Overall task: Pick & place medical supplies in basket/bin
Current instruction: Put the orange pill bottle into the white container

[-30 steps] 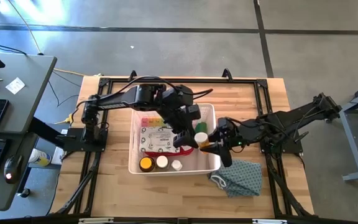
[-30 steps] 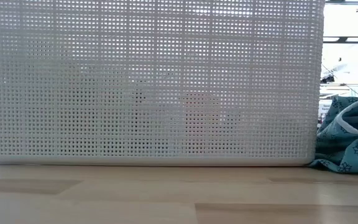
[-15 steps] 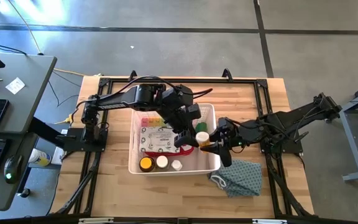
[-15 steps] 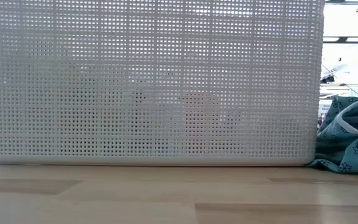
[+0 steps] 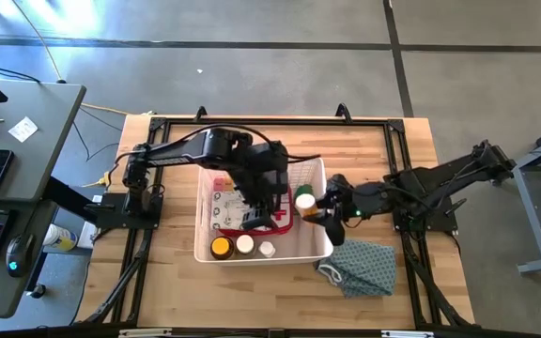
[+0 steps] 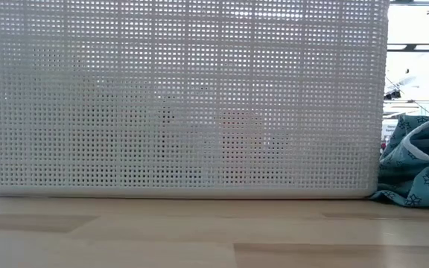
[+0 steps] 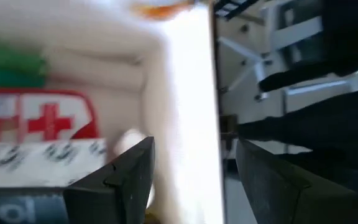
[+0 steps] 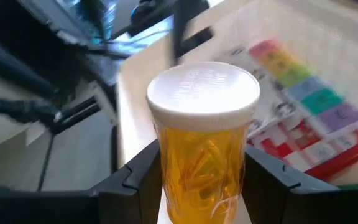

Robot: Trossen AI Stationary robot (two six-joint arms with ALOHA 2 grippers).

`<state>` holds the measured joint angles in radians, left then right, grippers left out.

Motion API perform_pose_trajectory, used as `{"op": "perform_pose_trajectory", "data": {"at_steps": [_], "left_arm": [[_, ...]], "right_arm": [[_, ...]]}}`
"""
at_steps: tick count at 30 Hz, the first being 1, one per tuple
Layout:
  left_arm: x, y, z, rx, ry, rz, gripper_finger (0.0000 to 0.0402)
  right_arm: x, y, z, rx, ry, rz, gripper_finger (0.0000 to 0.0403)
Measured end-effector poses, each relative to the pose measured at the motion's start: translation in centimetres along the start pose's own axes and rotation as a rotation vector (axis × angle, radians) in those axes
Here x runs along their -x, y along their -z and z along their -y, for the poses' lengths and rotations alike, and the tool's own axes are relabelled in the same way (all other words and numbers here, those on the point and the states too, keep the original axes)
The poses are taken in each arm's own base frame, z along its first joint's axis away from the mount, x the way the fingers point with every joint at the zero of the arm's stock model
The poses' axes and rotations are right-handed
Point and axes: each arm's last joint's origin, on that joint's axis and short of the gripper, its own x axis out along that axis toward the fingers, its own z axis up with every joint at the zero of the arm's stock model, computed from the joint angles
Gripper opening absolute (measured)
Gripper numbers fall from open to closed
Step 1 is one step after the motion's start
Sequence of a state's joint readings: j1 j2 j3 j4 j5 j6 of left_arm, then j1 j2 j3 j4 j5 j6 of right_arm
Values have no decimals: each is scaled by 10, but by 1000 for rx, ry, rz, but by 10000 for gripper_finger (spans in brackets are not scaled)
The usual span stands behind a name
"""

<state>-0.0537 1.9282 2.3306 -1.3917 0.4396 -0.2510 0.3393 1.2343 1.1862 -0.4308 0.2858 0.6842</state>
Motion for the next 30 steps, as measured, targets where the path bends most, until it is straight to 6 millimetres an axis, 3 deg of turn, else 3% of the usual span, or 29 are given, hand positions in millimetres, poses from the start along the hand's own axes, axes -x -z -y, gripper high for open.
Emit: {"op": "perform_pose_trajectory", "data": {"at_steps": [5, 11, 15, 21, 24, 30], "left_arm": [[7, 1, 0, -21, -70, 43, 255], [38, -18, 16, -99, -29, 374, 255], [47, -25, 22, -92, -24, 497, 255], [28, -26, 13, 6, -6, 399, 274], [15, -29, 12, 25, 30, 358, 310], [11, -34, 9, 31, -15, 395, 393]], "right_arm": [[0, 2, 0, -12, -20, -33, 167], [0, 2, -1, -7, -31, -42, 167], [0, 2, -1, -9, -31, -40, 167], [1, 0, -2, -14, -42, -30, 167], [1, 0, -2, -12, -43, -29, 167], [1, 0, -2, -15, -46, -31, 167]]}}
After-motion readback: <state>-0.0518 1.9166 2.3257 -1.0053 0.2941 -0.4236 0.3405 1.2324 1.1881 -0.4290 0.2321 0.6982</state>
